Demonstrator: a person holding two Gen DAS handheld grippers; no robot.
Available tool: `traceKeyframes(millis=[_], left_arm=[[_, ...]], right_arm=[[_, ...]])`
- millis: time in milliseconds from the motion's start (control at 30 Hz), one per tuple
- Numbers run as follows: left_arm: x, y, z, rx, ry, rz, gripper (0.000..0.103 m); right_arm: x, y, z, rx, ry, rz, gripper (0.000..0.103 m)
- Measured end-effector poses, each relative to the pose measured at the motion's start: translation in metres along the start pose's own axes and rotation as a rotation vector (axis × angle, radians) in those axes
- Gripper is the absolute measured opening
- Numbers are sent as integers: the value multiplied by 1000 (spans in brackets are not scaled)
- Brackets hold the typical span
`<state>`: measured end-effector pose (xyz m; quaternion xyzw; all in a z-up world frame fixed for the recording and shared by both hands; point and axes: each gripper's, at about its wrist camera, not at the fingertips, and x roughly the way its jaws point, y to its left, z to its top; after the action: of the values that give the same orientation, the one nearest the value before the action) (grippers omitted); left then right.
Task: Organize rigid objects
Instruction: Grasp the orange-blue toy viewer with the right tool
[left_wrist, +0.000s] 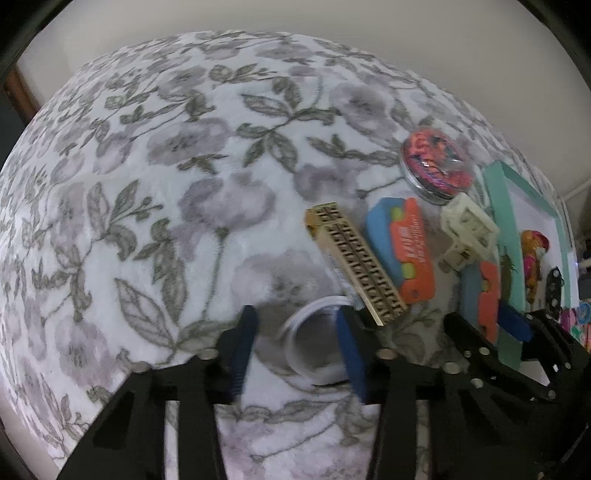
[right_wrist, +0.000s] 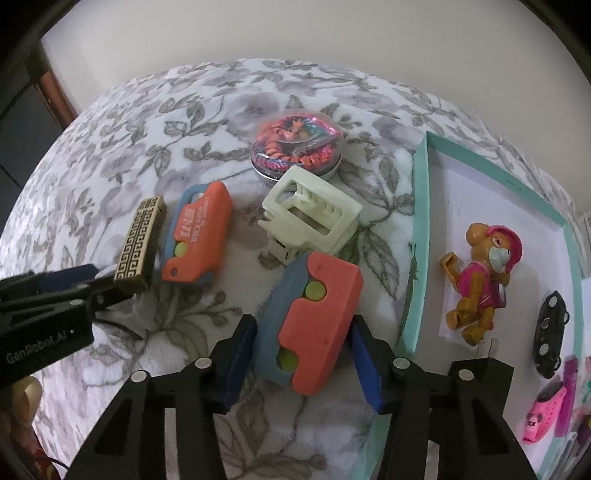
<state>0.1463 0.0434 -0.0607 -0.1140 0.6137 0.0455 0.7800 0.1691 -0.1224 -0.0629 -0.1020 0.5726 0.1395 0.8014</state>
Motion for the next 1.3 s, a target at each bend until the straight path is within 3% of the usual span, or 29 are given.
traceKeyframes(millis=[167, 200, 833, 1100, 1167, 1200, 1300], left_arm=[[-2, -16, 1, 38, -5, 16, 33], [0, -14, 2, 33, -9, 15, 28], [-10, 17, 9, -21, -53, -39, 17], [-42, 28, 12, -27, -135, -40, 15], [-49, 29, 12, -24, -154, -36, 12], [-52, 29, 12, -24, -163, -37, 4], [-58, 26, 15, -16, -182, -37, 4]], right_arm=[[-3, -4, -3, 11, 3, 34, 51], [-5, -6, -3, 13, 3, 41, 51], [-26, -22, 4, 63, -48, 80, 47], [-41, -27, 7, 77, -85, 95, 40], [-41, -27, 7, 78, -85, 96, 40], [-41, -28, 7, 78, -85, 97, 40], [-42, -28, 8, 77, -89, 99, 40]])
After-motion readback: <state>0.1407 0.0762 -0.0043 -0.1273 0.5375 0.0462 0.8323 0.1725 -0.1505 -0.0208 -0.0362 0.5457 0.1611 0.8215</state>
